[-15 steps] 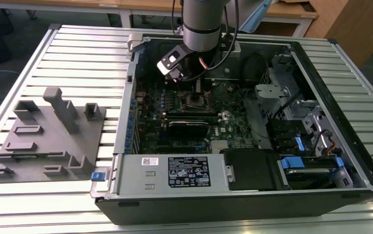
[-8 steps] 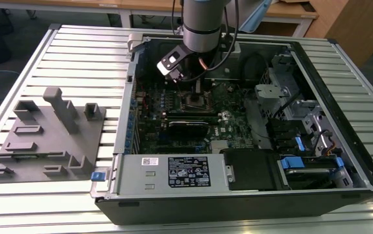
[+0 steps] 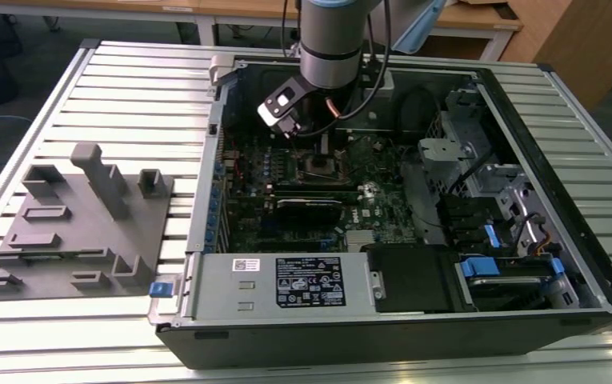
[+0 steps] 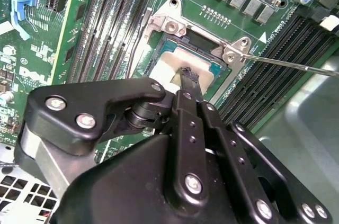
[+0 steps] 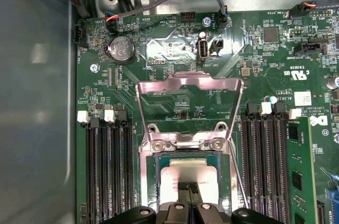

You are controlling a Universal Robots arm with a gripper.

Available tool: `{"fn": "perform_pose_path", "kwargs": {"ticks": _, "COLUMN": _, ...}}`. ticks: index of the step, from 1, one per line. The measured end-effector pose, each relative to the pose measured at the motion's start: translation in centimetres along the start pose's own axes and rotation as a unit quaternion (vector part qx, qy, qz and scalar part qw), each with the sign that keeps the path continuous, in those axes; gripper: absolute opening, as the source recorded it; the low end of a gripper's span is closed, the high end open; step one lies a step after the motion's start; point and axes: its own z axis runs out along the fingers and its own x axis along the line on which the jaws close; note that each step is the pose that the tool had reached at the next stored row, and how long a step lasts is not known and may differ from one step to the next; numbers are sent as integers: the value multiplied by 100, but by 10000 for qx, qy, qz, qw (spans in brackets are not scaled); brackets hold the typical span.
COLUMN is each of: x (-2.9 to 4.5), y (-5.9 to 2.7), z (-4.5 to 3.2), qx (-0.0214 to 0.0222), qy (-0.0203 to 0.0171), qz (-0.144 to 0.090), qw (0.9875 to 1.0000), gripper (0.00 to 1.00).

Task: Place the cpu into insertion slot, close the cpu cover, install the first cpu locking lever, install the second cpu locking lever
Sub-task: 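Place the cpu into insertion slot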

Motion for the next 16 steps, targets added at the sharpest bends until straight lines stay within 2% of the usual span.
{"fn": "perform_pose_path", "kwargs": {"ticks": 16, "x": -3, "y": 3, "z": 25, "qx": 1, "qy": 0, "qz": 0, "qw": 10000, "gripper": 10}}
